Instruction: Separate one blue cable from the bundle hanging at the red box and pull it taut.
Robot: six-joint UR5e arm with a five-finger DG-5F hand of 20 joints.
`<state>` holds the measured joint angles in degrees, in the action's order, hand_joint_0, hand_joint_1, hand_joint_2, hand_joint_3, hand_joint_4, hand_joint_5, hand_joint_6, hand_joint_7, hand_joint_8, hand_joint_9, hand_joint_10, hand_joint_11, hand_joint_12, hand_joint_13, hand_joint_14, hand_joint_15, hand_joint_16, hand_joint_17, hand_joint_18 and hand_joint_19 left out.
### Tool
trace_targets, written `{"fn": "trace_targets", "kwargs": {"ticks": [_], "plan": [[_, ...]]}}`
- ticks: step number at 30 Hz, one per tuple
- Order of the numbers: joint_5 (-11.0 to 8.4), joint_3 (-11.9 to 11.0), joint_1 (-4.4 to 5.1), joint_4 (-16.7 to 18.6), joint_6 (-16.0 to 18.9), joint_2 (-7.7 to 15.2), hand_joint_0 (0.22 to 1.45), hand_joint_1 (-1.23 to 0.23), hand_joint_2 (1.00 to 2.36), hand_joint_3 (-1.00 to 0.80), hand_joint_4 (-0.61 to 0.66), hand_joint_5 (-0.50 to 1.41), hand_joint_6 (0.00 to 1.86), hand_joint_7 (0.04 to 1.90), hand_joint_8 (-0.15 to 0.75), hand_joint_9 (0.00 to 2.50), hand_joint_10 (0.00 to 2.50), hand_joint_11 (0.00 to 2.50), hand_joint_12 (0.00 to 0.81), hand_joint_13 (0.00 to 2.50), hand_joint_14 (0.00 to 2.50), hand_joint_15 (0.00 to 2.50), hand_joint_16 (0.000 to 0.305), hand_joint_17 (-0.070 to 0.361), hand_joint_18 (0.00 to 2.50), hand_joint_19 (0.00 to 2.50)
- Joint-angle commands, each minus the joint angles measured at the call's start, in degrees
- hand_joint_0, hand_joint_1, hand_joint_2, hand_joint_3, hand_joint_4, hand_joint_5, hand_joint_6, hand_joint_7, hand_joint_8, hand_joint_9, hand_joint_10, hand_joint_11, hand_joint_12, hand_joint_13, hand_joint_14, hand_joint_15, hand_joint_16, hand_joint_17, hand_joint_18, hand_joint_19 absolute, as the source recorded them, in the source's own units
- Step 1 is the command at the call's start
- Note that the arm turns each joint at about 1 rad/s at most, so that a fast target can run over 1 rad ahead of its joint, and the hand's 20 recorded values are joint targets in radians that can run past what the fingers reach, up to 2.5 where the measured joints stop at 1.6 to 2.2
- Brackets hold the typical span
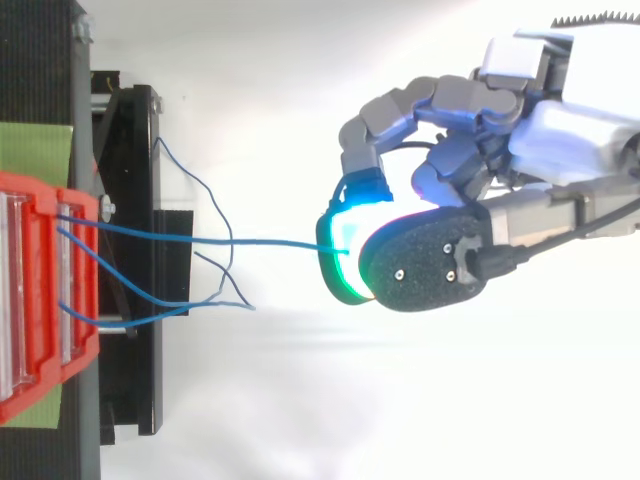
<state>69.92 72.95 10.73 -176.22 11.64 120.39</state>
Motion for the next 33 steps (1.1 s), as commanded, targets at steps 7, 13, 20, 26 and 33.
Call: {"fn": "trace_targets", "kwargs": {"ticks": [7, 13, 20, 26, 33], "plan": [[0.13, 0.0, 0.08, 0.1, -0.1, 0.0, 0.67, -0.70, 1.02, -0.15, 0.14, -0.17, 0.94, 1.23, 0.304, 0.87, 1.54, 1.36, 0.360, 0.93, 2.07, 1.45, 0.035, 0.078, 1.33, 2.01], [0.13, 0.0, 0.08, 0.1, -0.2, 0.0, 0.68, -0.71, 1.02, -0.15, 0.14, -0.16, 0.94, 1.22, 0.303, 0.86, 1.65, 1.35, 0.362, 0.91, 2.24, 1.44, 0.034, 0.076, 1.37, 2.12], [0.13, 0.0, 0.08, 0.1, -0.2, 0.0, 0.68, -0.71, 1.02, -0.14, 0.14, -0.16, 0.94, 1.22, 0.302, 0.85, 1.77, 1.31, 0.362, 0.89, 2.33, 1.41, 0.034, 0.076, 1.40, 2.16], [0.13, 0.0, 0.08, 0.1, -0.2, 0.0, 0.68, -0.71, 1.02, -0.14, 0.15, -0.17, 0.94, 1.23, 0.311, 0.84, 1.80, 1.31, 0.355, 0.89, 2.35, 1.43, 0.033, 0.074, 1.40, 2.18], [0.13, 0.0, 0.08, 0.1, -0.2, 0.0, 0.68, -0.71, 1.02, -0.14, 0.15, -0.17, 0.94, 1.23, 0.302, 0.85, 1.85, 1.31, 0.358, 0.90, 2.35, 1.43, 0.033, 0.075, 1.41, 2.19]]}}
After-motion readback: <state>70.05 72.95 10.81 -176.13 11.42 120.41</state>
